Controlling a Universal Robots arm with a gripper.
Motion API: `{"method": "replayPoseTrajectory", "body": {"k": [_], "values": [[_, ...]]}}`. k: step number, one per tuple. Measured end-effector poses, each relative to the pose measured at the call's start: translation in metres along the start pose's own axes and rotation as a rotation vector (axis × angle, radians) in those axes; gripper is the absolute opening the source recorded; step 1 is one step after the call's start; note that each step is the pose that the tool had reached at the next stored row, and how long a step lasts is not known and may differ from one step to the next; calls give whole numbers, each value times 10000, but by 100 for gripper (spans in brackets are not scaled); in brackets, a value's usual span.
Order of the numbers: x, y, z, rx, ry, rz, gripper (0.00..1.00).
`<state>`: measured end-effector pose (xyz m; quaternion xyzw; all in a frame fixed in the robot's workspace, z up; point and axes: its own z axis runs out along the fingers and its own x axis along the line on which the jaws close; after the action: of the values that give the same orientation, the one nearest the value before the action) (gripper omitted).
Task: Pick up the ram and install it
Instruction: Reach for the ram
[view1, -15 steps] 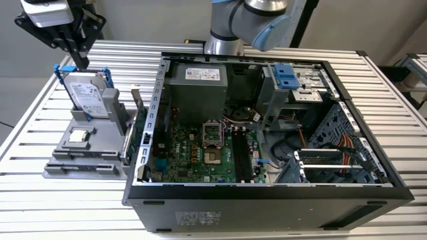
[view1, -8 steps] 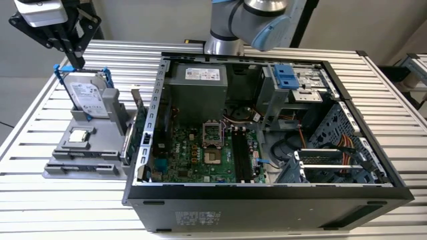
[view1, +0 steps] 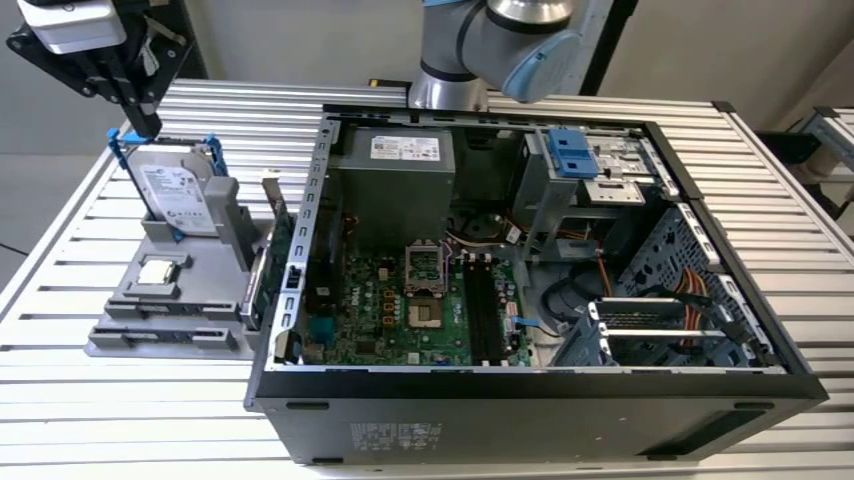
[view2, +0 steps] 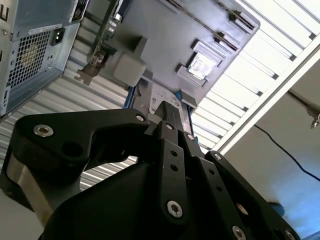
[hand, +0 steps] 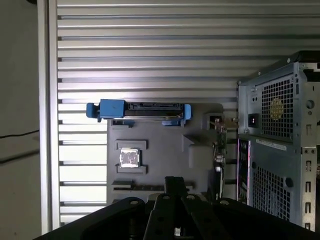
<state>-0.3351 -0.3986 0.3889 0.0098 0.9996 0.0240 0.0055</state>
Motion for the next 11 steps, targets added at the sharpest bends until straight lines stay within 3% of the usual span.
{"method": "replayPoseTrajectory", "body": {"k": [11], "values": [[25, -11, 1, -1, 4, -68, 0]]}}
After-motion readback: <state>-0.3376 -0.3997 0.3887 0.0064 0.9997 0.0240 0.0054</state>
